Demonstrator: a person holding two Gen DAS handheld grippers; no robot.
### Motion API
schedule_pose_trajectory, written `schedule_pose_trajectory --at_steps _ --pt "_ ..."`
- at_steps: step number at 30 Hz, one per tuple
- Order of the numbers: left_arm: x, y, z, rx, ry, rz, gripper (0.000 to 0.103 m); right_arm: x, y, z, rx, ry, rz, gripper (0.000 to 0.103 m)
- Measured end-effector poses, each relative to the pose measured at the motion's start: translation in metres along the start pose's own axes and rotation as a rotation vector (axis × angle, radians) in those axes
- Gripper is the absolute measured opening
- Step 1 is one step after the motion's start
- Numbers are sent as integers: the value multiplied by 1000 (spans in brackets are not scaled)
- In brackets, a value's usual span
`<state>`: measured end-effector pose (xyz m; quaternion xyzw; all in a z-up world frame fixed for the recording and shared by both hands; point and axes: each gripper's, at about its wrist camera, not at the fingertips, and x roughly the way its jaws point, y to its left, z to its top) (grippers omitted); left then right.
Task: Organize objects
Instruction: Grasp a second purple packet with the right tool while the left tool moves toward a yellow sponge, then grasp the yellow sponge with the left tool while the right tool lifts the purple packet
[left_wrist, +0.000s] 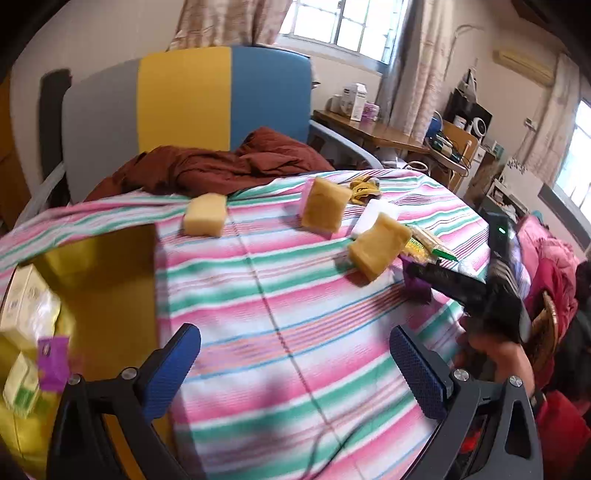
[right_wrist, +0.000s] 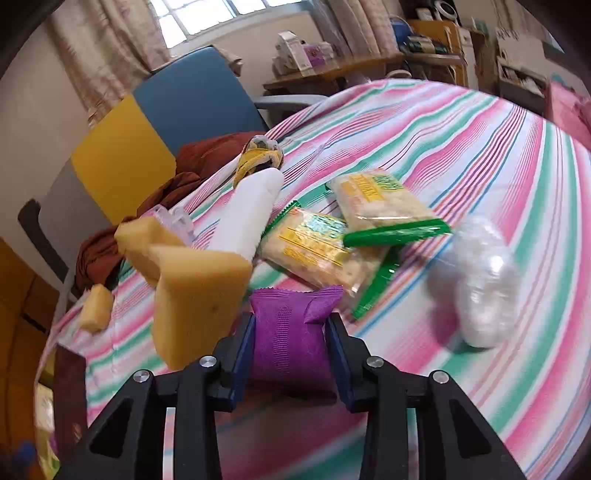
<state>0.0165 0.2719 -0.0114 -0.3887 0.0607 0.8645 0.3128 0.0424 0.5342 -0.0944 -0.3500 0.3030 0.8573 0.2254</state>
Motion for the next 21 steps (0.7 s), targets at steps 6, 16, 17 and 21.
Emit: schedule_pose_trajectory --at_steps 6,16,17,21 --pt "37 -33 21 141 0 -11 103 -12 -19 -11 0 -72 -22 36" --pt "125 -74 48 307 40 -37 103 -10 -34 -10 47 -99 42 37" --pt "135 -76 50 308 51 -39 103 -10 -34 -9 49 -101 46 37" --pt "163 -83 56 299 77 -93 102 -11 -39 -12 57 -108 62 37"
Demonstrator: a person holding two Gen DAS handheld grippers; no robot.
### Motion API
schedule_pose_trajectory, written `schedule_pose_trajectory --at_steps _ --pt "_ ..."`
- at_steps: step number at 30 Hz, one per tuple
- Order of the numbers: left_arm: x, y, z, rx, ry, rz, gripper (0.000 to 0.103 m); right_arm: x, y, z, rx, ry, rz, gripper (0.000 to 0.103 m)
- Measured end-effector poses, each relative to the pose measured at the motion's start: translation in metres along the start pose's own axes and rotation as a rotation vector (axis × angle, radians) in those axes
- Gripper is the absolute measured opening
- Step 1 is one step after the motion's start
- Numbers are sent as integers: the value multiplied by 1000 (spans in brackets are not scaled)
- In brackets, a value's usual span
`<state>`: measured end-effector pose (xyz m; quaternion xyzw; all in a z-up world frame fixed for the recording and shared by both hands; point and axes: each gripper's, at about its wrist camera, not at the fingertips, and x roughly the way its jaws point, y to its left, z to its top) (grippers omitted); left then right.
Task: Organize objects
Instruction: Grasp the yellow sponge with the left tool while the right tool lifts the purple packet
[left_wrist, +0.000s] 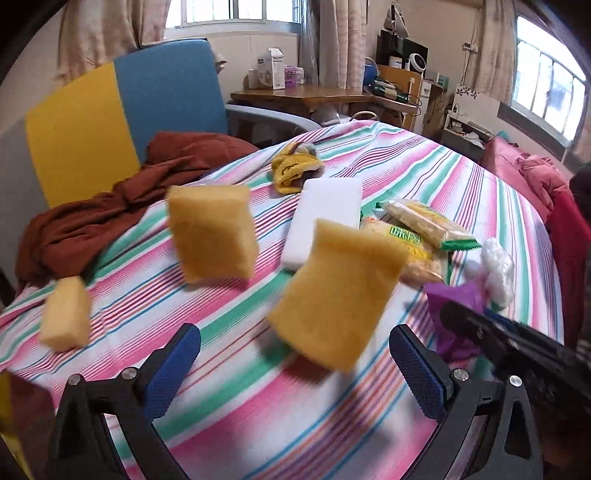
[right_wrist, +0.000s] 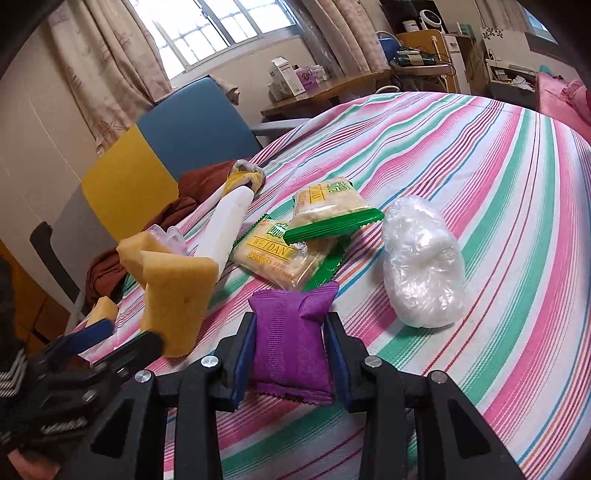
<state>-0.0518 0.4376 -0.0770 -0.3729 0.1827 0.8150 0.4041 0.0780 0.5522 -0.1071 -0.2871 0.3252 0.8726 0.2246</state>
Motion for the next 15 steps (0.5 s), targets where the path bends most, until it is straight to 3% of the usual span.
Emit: schedule_pose_trajectory --at_steps 2,5,6,7,15 --pt "10 -2 4 4 4 -28 99 0 0 0 -1 -4 2 37" --pt "20 -3 4 -17 18 -73 73 -1 -2 -1 5 -10 12 37" --pt "24 -3 3 -34 32 -123 60 -1 -3 -2 8 -11 15 37" --pt "26 -4 3 -44 36 -143 60 -1 -4 -2 10 -13 18 37" --pt "10 -8 -9 -44 -43 -62 55 -2 -5 -3 10 -15 20 37"
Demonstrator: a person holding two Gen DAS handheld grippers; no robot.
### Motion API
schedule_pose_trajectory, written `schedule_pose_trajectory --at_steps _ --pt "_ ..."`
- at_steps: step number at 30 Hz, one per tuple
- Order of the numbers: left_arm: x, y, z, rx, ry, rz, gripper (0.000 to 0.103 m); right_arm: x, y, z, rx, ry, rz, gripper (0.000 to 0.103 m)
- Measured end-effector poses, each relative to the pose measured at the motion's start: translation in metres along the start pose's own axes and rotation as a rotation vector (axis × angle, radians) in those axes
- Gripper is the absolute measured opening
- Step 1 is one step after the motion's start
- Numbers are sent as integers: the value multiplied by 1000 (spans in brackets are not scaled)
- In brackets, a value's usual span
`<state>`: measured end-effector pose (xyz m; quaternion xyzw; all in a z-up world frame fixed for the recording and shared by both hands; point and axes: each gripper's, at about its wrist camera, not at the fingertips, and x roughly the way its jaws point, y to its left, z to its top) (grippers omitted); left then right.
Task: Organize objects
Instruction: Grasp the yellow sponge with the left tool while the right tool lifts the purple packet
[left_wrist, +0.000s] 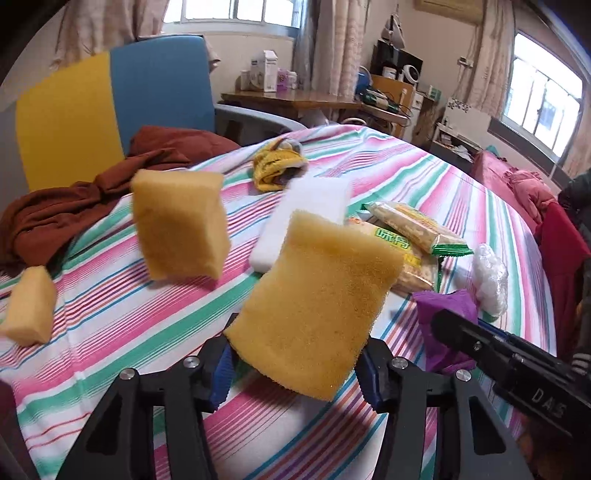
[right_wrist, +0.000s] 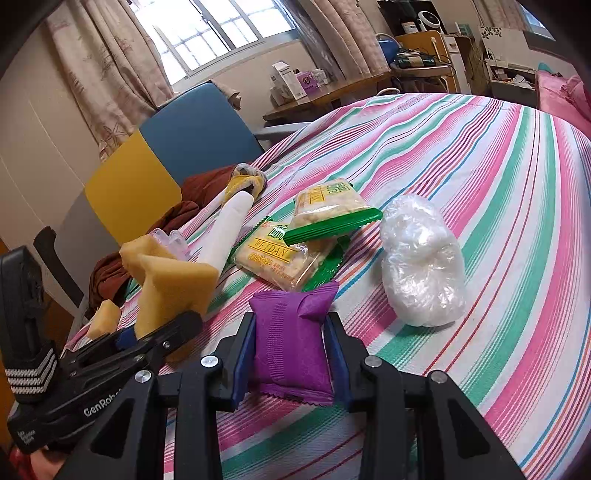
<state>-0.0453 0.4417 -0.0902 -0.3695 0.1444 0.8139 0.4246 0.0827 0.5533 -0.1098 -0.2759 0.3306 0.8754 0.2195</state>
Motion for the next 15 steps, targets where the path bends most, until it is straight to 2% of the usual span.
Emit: schedule_pose_trajectory --at_steps 15 --pt "-53 3 -32 -9 -130 102 54 -9 3 -2 -29 -29 -53 37"
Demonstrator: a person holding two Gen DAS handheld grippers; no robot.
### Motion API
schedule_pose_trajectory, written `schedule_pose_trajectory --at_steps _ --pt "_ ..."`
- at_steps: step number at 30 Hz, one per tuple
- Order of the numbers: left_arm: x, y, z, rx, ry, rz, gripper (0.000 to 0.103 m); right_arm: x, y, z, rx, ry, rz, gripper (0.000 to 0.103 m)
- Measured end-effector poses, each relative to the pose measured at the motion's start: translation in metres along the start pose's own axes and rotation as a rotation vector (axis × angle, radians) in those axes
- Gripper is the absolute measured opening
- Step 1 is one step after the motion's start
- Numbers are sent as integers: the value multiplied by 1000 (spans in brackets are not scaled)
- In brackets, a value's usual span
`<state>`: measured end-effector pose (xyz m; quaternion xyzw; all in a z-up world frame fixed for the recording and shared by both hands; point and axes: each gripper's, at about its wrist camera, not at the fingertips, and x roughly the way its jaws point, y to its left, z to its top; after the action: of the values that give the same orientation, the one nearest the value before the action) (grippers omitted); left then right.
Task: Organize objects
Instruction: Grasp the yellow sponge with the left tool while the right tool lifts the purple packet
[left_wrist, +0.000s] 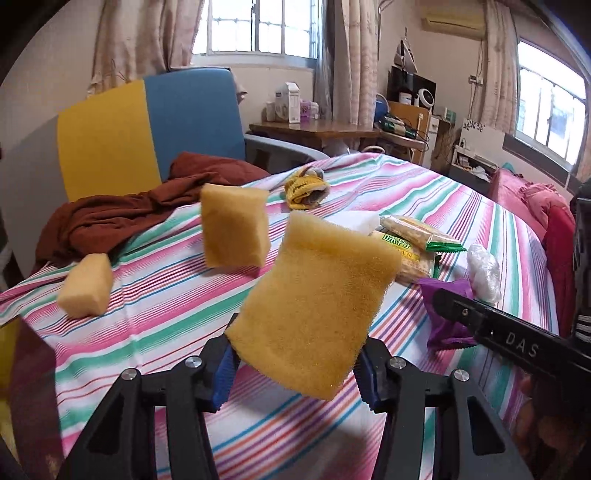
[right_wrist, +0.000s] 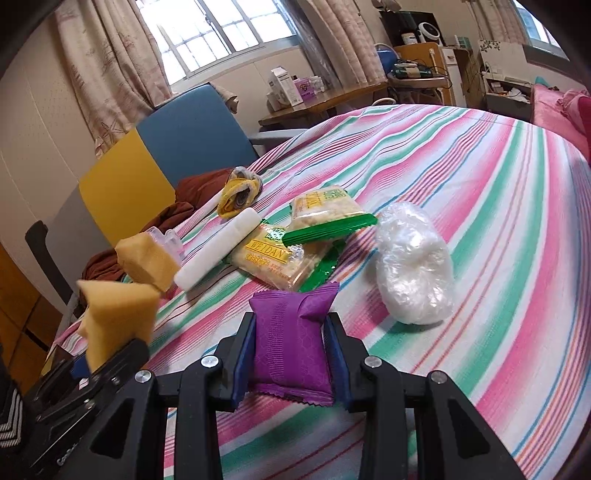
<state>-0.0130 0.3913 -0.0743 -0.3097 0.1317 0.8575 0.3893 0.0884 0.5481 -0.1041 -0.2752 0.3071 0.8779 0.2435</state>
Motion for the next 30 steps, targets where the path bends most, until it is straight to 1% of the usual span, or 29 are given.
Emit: schedule_pose_trajectory --at_steps 3,10,15,22,25,30 --pt "-10 2 -6 -10 -14 14 54 -5 -1 -3 2 -6 -7 37" --pt "-31 9 -21 -38 -27 24 54 -14 3 -9 4 21 -11 36" --pt "-44 15 -31 -68 -29 26 54 -25 16 -23 3 66 29 36" --pt "-62 27 -39 -121 -33 22 54 -40 41 -35 -34 97 78 36" --pt "-75 33 -41 -146 -41 16 54 -47 50 -39 -49 100 97 36" --pt "-107 47 -46 -202 -59 -20 54 -57 69 -41 -81 108 130 36"
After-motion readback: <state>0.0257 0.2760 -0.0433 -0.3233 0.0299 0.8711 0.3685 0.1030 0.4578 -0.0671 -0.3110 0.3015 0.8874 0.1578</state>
